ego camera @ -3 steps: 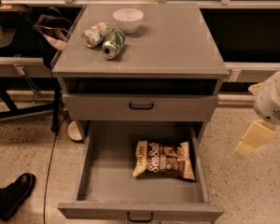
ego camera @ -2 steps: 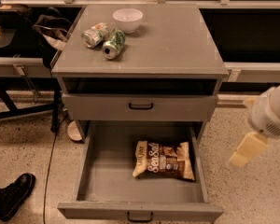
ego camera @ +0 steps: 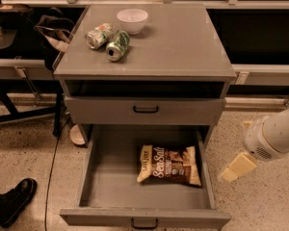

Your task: Pick brown chip bag from middle drawer and place on counter

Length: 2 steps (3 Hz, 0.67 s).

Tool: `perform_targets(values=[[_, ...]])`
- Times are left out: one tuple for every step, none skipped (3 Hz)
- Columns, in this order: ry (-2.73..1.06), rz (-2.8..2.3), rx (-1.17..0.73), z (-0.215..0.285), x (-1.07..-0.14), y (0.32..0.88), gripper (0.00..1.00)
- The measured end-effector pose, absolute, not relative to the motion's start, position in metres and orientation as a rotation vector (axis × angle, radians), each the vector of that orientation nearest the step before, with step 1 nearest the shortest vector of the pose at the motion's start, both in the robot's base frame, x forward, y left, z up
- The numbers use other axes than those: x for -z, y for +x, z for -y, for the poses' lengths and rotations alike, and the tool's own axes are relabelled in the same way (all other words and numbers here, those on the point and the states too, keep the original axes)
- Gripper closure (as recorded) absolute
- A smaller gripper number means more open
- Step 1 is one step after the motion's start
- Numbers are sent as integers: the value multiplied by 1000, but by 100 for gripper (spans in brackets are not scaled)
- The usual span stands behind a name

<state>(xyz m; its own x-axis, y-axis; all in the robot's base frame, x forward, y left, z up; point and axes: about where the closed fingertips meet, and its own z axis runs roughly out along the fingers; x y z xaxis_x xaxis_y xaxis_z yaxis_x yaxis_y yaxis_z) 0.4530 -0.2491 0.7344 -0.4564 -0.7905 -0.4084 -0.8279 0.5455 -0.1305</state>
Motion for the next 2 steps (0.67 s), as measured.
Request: perform_targets(values=[[-1316, -2363, -120, 249, -734, 453, 0], [-1280, -2359, -140, 248, -728, 453, 0]])
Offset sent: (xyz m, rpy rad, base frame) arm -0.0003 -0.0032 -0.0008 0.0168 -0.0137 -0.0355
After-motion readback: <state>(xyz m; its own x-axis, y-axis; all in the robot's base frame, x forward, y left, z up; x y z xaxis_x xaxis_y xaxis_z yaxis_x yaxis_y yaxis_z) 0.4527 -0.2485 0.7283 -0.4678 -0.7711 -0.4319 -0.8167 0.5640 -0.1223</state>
